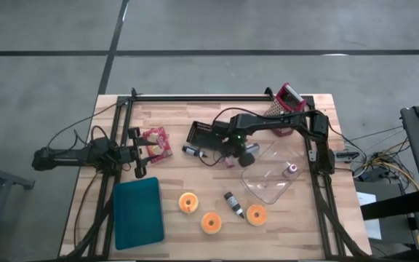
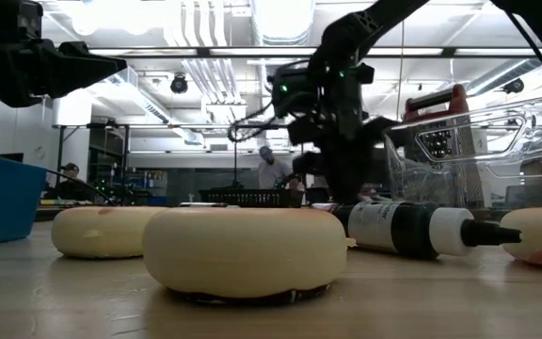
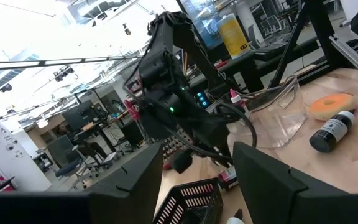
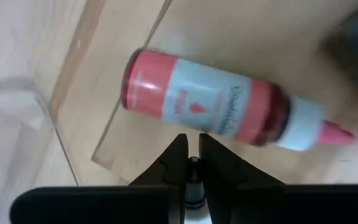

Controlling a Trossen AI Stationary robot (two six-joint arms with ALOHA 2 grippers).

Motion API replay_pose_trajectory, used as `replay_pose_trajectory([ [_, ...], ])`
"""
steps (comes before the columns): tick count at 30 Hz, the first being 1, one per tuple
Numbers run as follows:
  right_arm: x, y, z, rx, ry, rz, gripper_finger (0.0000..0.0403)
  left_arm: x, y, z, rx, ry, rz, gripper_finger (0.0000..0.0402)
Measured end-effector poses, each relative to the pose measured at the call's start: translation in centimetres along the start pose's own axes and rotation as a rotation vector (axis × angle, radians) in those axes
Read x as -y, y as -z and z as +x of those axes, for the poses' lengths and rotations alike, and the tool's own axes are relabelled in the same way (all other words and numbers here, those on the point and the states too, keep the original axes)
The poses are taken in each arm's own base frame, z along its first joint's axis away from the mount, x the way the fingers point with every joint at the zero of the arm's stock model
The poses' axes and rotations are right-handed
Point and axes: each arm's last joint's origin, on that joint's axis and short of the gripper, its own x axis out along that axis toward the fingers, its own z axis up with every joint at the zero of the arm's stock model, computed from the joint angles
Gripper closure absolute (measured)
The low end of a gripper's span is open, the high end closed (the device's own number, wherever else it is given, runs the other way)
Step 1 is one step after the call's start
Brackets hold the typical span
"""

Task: Pick & Place Food Item
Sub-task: Put the top right black food coloring bottle into the transparent bin

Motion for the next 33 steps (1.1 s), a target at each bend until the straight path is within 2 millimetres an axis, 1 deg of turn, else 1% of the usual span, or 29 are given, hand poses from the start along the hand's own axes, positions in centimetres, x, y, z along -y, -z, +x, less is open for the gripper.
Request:
replay_pose_trajectory([
  [4,0.1,-0.6,-1.9,0.042,0.03,0.055,0.0375,0.0,0.0,0.0,0.0,-0.001,0.0,0.0202],
  [8,-0.6,-0.6,-4.4,0.092,0.065,0.09,0.0375,0.0,0.0,0.0,0.0,0.0,0.0,0.0202],
  [13,-2.0,0.0,-7.9,0.197,0.13,0.17,0.0375,0.0,0.0,0.0,0.0,-0.001,0.0,0.0202],
  [17,-3.2,0.8,-9.6,0.237,0.246,0.199,0.0375,0.0,0.0,0.0,0.0,-0.001,0.0,0.0202],
  [20,-4.1,1.5,-9.9,0.277,0.286,0.189,0.0375,0.0,0.0,0.0,0.0,-0.001,0.0,0.0202],
  [25,-4.9,2.5,-8.9,0.325,0.309,0.18,0.0375,0.0,0.0,0.0,-0.004,0.002,0.001,0.0202],
  [29,-5.1,3.1,-8.4,0.38,0.363,0.239,0.0375,0.0,0.0,0.0,-0.005,0.002,0.001,0.0202],
  [33,-5.8,3.5,-8.7,0.387,0.454,0.297,0.0375,0.0,0.0,0.0,-0.004,0.002,0.0,0.0202],
])
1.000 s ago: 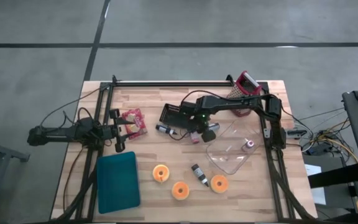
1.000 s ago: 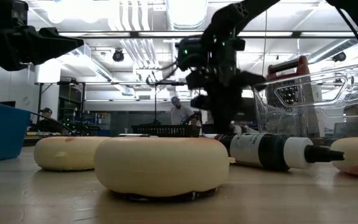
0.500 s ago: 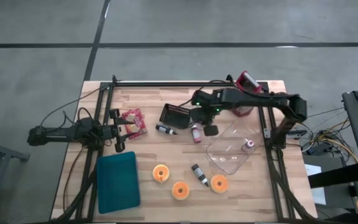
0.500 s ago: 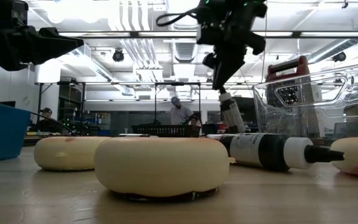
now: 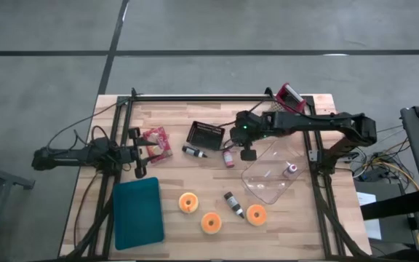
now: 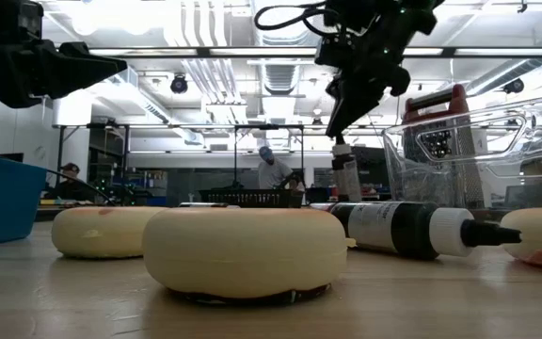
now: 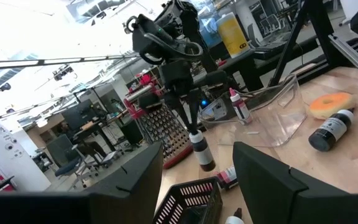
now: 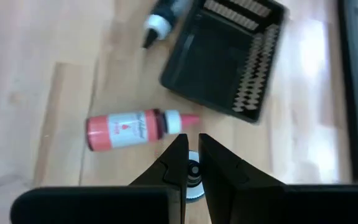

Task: Pick & Place Food Item
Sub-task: Put the top right black food coloring bottle into the transparent bin

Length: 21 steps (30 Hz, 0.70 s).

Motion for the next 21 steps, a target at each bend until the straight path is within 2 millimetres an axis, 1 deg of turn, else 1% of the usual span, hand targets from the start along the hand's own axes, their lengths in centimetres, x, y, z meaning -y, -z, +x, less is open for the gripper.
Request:
replay_pose_trajectory([
  [4,-0.4,-0.4,-1.5,0.021,0.085,0.091,0.0375,0.0,0.0,0.0,0.0,0.0,0.0,0.0202],
  [11,-1.6,-1.1,-4.9,0.124,0.171,0.255,0.0375,0.0,0.0,0.0,0.0,0.0,0.0,0.0202],
  [16,-3.0,-1.2,-7.3,0.198,0.211,0.372,0.0375,0.0,0.0,0.0,0.0,0.001,0.0,0.0202],
  [21,-5.0,-0.8,-9.3,0.212,0.278,0.456,0.0375,0.0,0.0,0.0,0.0,0.0,0.0,0.0202],
])
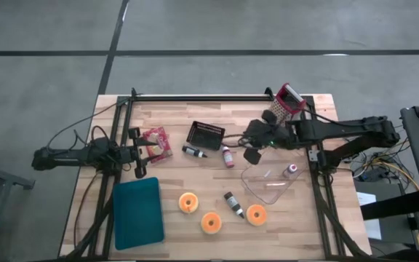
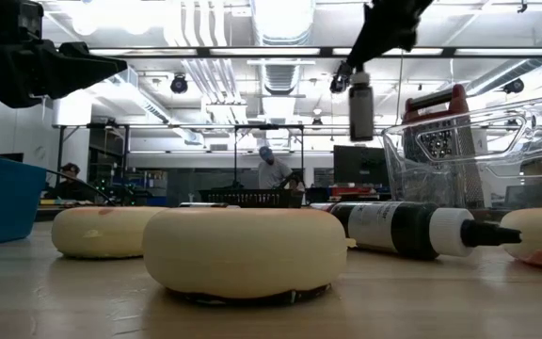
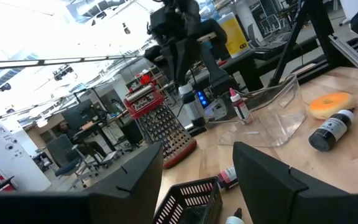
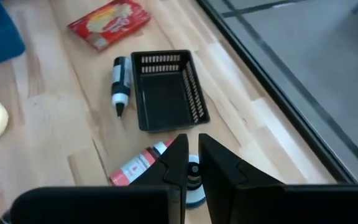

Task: Pick & Place Food Item
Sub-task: Put the top right black food coloring bottle into the transparent bin

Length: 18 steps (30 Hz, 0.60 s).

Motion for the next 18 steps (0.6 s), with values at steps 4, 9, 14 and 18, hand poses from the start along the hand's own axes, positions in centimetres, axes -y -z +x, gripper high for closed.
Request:
replay_pose_trajectory([
  [4,-1.0,0.5,-1.8,-0.022,0.039,0.055,0.0375,0.0,0.0,0.0,-0.001,0.001,0.0,0.0202],
  [9,-2.0,1.6,-3.4,-0.116,0.112,0.142,0.0375,0.0,0.0,0.0,0.0,0.001,0.0,0.0202],
  [14,-2.9,2.9,-4.4,-0.175,0.169,0.23,0.0375,0.0,0.0,0.0,0.0,0.001,0.0,0.0202],
  [18,-3.2,4.0,-5.4,-0.177,0.22,0.298,0.0375,0.0,0.0,0.0,0.0,0.0,0.0,0.0202],
])
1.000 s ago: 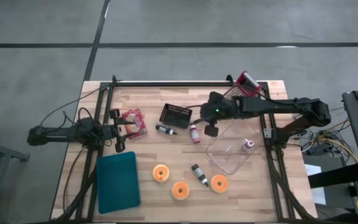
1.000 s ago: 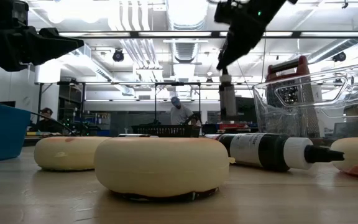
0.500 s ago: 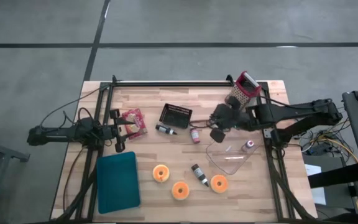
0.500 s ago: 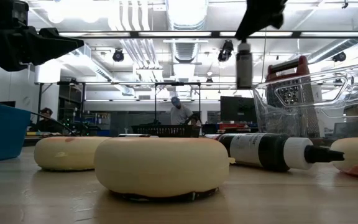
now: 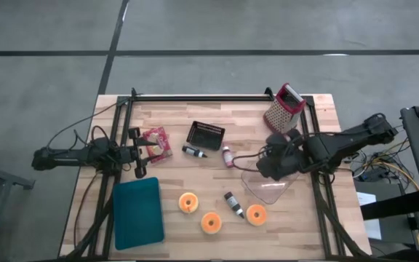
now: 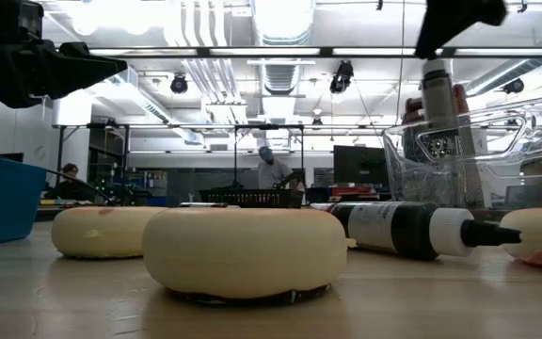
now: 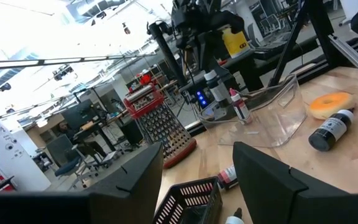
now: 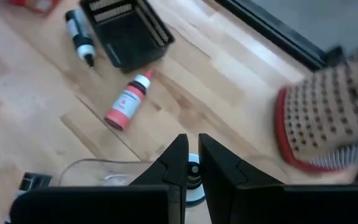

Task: Pick & Place Food Item
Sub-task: Put the top right black food coloring bottle into the transparent bin

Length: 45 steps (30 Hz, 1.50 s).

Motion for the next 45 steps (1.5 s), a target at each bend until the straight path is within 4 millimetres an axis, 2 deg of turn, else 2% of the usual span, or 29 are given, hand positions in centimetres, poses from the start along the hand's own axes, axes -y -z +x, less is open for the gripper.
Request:
replay_pose_trajectory([
  [4,0.4,1.1,-0.6,-0.02,0.041,0.11,0.0375,0.0,0.0,0.0,-0.001,0.0,0.0,0.0202],
  [10,0.7,2.5,-0.7,-0.036,0.108,0.142,0.0375,0.0,0.0,0.0,0.0,0.0,0.0,0.0202],
  [21,1.8,6.1,2.7,0.003,0.269,0.233,0.0375,0.0,0.0,0.0,0.0,0.001,0.0,0.0202],
  [32,2.2,8.6,5.4,0.014,0.303,0.28,0.0375,0.0,0.0,0.0,0.0,0.0,0.0,0.0202],
  [45,1.8,9.9,7.0,0.032,0.383,0.322,0.0374,0.0,0.0,0.0,0.0,0.001,0.0,0.0202],
])
